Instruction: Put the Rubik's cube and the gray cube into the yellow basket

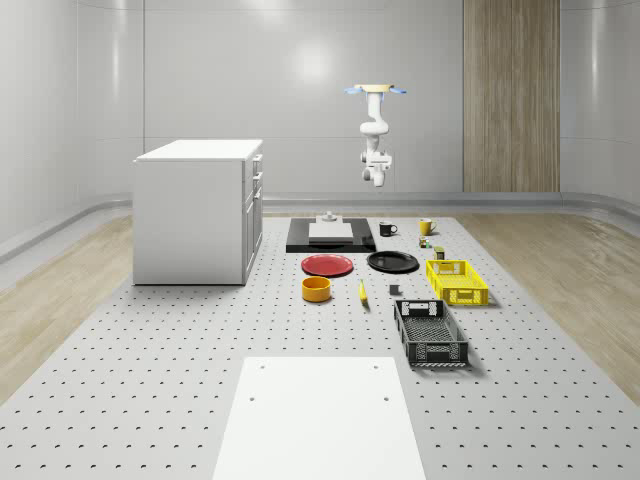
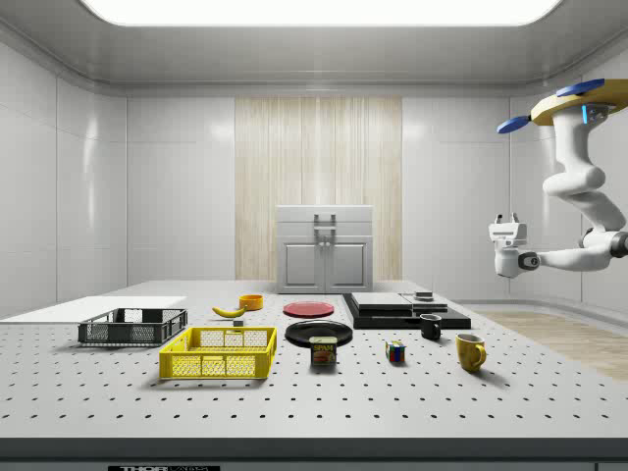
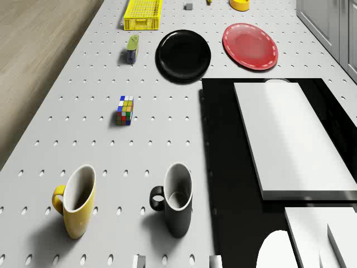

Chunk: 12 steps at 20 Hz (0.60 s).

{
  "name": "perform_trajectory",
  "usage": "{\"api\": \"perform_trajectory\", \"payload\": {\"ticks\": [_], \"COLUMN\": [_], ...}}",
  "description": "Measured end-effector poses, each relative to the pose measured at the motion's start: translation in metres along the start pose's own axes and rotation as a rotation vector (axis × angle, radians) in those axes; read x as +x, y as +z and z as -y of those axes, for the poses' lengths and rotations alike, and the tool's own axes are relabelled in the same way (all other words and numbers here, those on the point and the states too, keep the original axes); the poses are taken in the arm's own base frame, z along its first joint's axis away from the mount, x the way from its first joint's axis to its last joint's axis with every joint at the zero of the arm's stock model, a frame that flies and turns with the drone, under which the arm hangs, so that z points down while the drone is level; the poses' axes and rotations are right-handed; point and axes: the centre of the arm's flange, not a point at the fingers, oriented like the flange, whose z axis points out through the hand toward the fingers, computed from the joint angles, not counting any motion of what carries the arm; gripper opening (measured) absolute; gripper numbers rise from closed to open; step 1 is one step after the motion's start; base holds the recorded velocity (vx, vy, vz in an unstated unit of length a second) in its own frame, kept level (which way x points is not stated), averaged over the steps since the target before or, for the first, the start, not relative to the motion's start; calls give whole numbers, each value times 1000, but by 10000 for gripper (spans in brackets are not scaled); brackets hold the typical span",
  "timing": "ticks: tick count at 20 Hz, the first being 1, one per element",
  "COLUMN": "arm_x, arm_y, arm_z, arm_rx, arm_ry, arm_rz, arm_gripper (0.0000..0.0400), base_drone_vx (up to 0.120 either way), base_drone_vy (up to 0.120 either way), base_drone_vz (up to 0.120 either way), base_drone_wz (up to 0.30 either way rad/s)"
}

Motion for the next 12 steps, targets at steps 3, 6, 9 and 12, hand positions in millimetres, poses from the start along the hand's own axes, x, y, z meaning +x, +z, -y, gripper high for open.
{"api": "perform_trajectory", "payload": {"ticks": [3,6,9,12], "arm_x": [-2,-2,-2,-1], "arm_y": [-23,-43,-61,-75], "arm_z": [-2,-3,-2,-1], "arm_rx": [2,3,5,7], "arm_ry": [0,0,0,0], "arm_rz": [-2,-3,-5,-7], "arm_gripper": [400,400,400,400], "base_drone_vx": [40,120,120,120], "base_drone_vy": [120,120,120,120], "base_drone_vz": [0,0,0,0], "base_drone_wz": [0,0,0,0]}}
